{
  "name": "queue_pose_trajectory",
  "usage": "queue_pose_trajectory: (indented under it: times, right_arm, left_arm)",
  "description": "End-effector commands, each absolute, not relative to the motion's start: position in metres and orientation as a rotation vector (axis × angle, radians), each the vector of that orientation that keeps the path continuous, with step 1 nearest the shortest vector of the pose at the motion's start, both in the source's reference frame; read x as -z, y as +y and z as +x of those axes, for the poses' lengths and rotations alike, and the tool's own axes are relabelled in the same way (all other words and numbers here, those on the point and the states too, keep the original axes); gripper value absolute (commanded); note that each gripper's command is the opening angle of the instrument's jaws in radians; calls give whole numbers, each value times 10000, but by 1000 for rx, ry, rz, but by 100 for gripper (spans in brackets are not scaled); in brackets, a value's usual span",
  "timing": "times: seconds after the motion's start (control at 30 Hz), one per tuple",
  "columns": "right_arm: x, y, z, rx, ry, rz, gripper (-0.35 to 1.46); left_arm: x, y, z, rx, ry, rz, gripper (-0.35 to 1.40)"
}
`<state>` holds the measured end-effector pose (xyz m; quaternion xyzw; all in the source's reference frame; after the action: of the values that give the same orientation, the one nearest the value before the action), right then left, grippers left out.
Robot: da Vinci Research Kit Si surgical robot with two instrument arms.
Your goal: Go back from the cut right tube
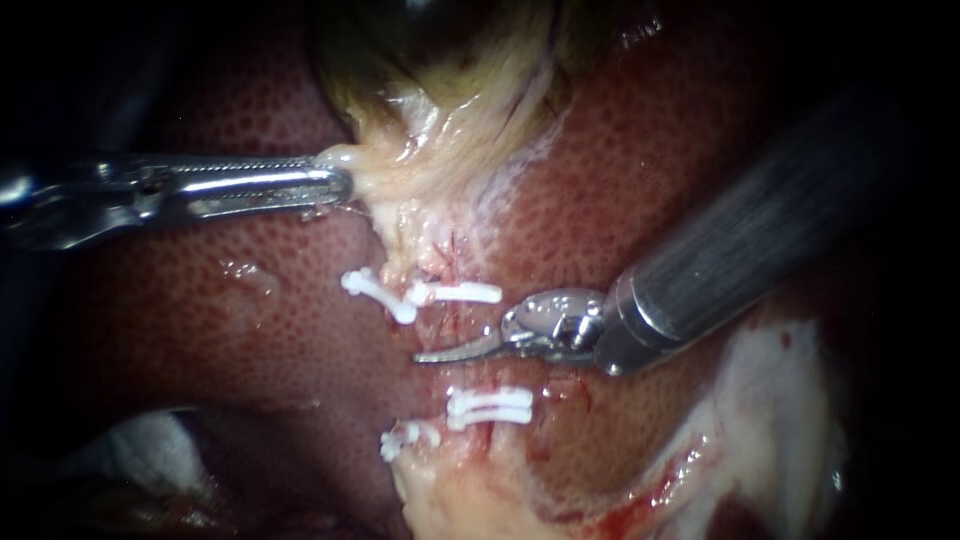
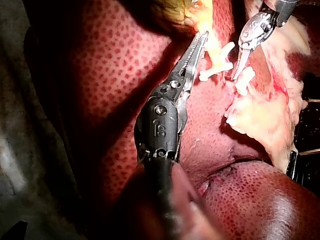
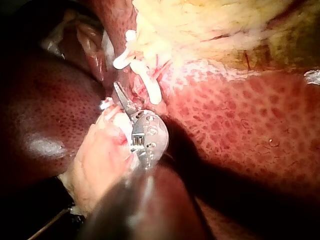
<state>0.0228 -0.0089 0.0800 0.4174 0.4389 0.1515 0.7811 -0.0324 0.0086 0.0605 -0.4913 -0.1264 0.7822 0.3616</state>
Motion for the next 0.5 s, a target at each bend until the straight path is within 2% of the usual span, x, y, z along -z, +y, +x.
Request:
queue_pose_trajectory:
  times: [0.03,0.47,0.5]
  right_arm:
    - [-801,-90,228,-326,946,894,-35]
    - [-803,-90,225,-325,946,894,-35]
    - [-803,-90,225,-325,946,894,-30]
  left_arm:
    - [-605,86,-324,-2015,-325,-1266,-35]
    - [-605,85,-325,-2015,-325,-1265,-35]
    - [-605,85,-325,-2015,-325,-1265,-35]
